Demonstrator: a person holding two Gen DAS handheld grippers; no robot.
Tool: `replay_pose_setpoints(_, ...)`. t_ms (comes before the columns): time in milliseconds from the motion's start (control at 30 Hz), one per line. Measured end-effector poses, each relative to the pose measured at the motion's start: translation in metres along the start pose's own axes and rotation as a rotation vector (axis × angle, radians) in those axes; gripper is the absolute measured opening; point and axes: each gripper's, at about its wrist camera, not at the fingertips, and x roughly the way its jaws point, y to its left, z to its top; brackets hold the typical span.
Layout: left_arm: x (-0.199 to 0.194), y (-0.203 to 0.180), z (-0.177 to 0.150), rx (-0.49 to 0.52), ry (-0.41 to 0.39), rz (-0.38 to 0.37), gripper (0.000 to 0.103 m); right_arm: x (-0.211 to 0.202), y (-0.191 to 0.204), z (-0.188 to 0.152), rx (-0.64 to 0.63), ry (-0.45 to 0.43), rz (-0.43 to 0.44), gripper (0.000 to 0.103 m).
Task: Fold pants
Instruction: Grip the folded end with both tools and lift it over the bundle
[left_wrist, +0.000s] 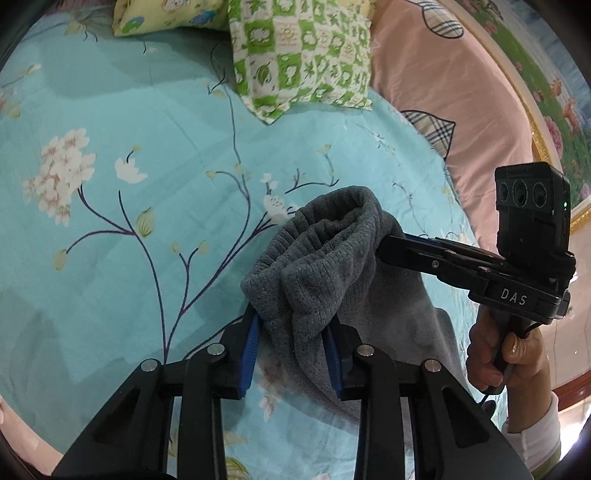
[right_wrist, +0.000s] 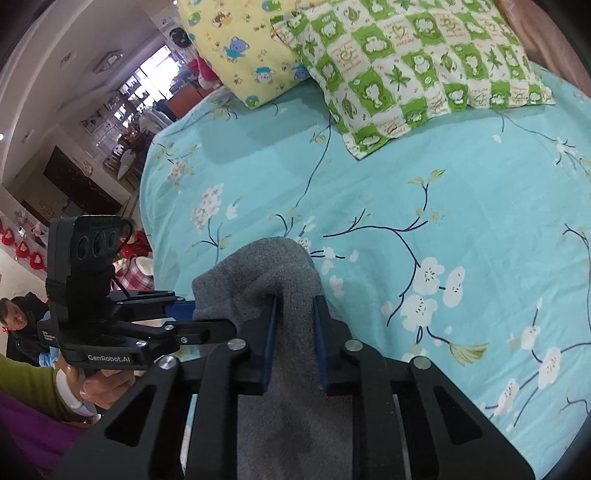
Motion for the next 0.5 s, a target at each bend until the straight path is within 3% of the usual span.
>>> replay_pose_setpoints(233,-0.02,-0.019,0.0,0.026,-0.032,-0.018,0.031,-0.026,0.004,-0.007,0.021,-0.058,-0.005,0.012)
replay_pose_setpoints(500,-0.055,-0.073,-0.011,0.139,-0.103,-0.052,0.031,-0.076,0.02,-0.024,0.026,-0.157,-0.032,0.009)
